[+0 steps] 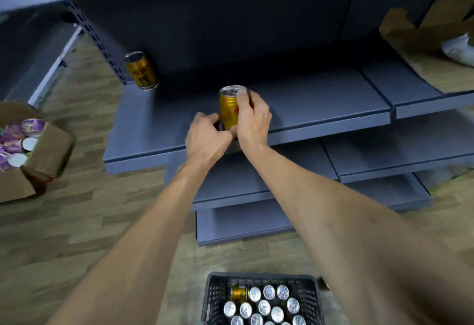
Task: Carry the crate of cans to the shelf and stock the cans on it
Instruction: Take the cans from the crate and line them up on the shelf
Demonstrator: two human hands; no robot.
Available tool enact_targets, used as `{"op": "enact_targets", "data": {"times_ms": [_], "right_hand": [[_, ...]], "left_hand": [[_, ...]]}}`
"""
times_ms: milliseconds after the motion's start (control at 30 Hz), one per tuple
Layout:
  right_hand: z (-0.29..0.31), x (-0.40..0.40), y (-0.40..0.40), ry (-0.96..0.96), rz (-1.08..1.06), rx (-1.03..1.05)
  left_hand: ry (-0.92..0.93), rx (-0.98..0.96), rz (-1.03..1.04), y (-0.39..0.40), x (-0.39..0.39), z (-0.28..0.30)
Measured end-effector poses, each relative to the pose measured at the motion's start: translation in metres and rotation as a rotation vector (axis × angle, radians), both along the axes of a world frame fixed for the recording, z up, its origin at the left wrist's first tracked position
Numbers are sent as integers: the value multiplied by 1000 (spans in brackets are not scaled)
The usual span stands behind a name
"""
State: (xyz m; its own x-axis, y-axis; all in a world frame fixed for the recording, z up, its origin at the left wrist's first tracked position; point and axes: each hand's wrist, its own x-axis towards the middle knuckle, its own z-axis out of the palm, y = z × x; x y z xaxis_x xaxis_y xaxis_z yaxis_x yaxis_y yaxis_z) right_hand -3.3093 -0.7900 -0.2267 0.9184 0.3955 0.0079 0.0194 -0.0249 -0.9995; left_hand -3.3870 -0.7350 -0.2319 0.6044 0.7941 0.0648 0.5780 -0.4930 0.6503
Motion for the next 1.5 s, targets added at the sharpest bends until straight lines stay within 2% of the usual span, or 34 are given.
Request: {"op": "enact_targets", "data": {"times_ms": [67,167,267,333,600,833,933,1000,1067,1133,1233,1500], "right_hand": [[0,8,6,-39,29,-2],[-5,20,19,-60,102,-3],[-13,25,42,-36,187,-14],[-18,27,61,-107,215,-93],[-20,36,129,-250,179,-105],[-32,28,177,-364,96,-204],[-30,35,192,-430,75,-326],[-31,37,199,-444,59,-357],[-33,37,207,-440,37,-346],[-34,34,216,-434,21,-342],[-33,31,232,-443,13,-386],[-33,22,258,-426,43,-373]], "left_hand": [[8,78,-30,14,5,1],[-95,-9,-36,28,13,3],[-138,23,25,46,17,-1],[-160,40,60,60,20,-2],[-207,135,186,137,25,-11],[-127,227,168,184,13,-8],[-164,284,210,200,6,-5],[-269,367,332,210,-3,-6],[-434,319,510,223,-11,-6],[-403,187,611,238,-19,-6],[-221,59,572,258,-21,-12],[-242,84,507,279,1,-20]]}}
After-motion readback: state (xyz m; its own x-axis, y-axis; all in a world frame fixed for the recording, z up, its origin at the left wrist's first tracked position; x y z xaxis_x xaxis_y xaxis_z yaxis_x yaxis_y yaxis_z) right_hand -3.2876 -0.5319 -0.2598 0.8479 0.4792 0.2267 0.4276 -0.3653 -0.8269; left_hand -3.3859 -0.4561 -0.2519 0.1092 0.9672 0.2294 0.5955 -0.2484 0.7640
